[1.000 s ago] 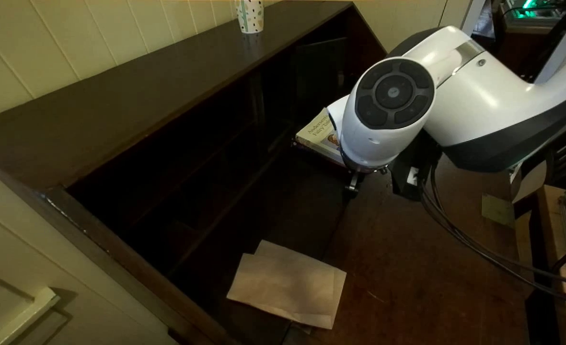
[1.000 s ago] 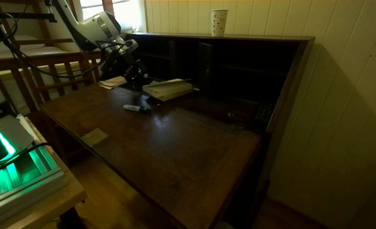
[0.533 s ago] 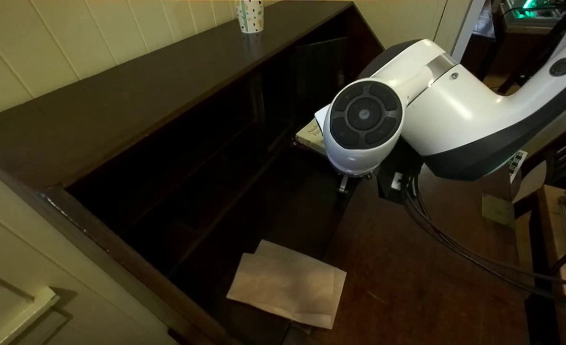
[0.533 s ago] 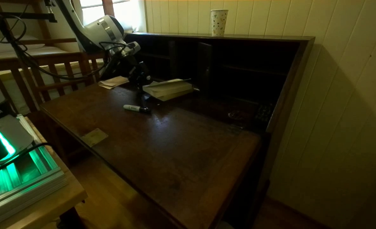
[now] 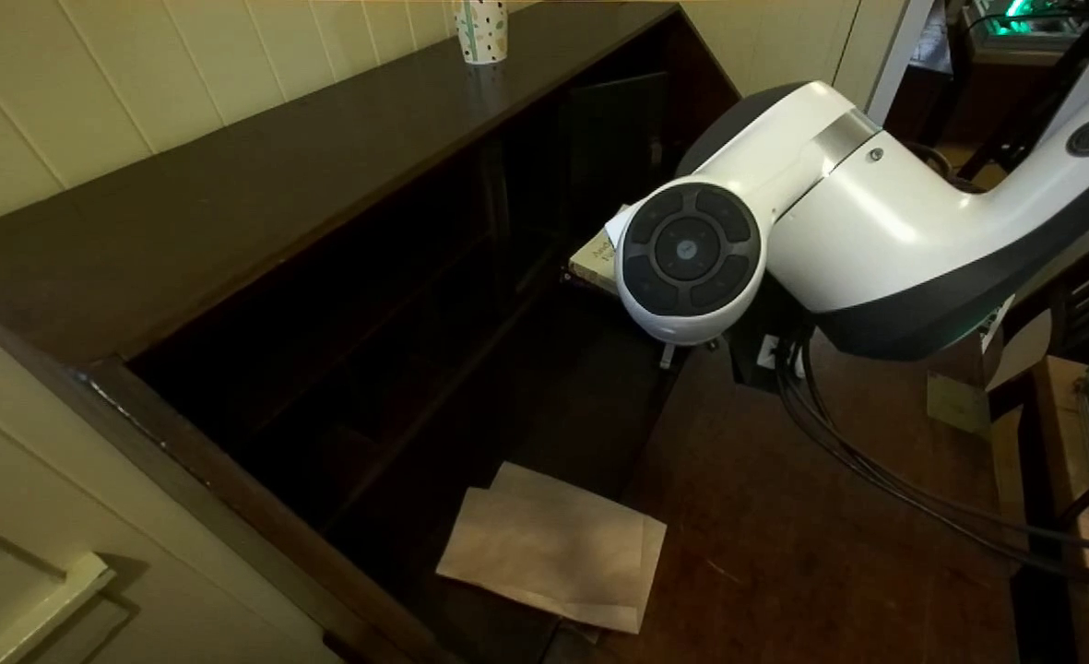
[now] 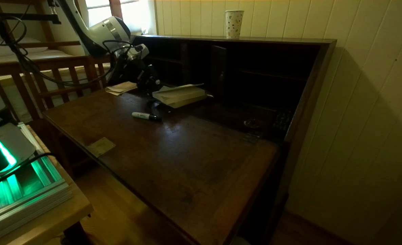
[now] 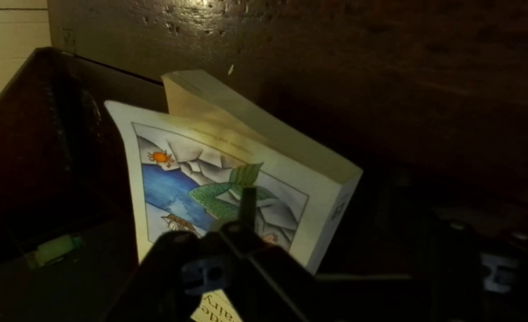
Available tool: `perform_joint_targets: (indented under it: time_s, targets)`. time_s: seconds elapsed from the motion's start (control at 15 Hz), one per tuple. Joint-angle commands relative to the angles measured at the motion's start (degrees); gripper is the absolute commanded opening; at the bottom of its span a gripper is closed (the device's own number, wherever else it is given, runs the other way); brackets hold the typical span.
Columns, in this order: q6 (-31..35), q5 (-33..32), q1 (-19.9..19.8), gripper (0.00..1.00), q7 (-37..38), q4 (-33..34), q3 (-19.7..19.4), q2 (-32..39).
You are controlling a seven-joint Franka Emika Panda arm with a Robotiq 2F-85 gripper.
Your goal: Put the white book in the middle compartment
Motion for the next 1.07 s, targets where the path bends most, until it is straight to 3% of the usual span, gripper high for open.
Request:
perform_joint_targets:
  time_s: [0.0, 0.13, 0.2, 0.27, 0.4, 0.67, 1.0]
  targets:
    - [-2.19, -0.46, 0.57, 1.00, 0.57, 0.21, 0.08, 0.72]
    - [-2.47, -0.31, 0.53, 1.00, 0.44, 0.23, 0.18, 1.11]
    - [-2.64, -0.40, 0.52, 0.91, 0.48, 0.26, 0.18, 1.31]
    - [-2.89, -0.39, 0.52, 0.75, 0.54, 0.30, 0.15, 1.54]
    - [-3.67, -0.45, 0.59, 0.67, 0.66, 0.29, 0.12, 1.82]
    - [-4.42, -0.37, 0.51, 0.37, 0.55, 0.42, 0.11, 2.18]
    - [-6.28, -0.10, 0.31, 0.08, 0.51, 0.33, 0.42, 0.94]
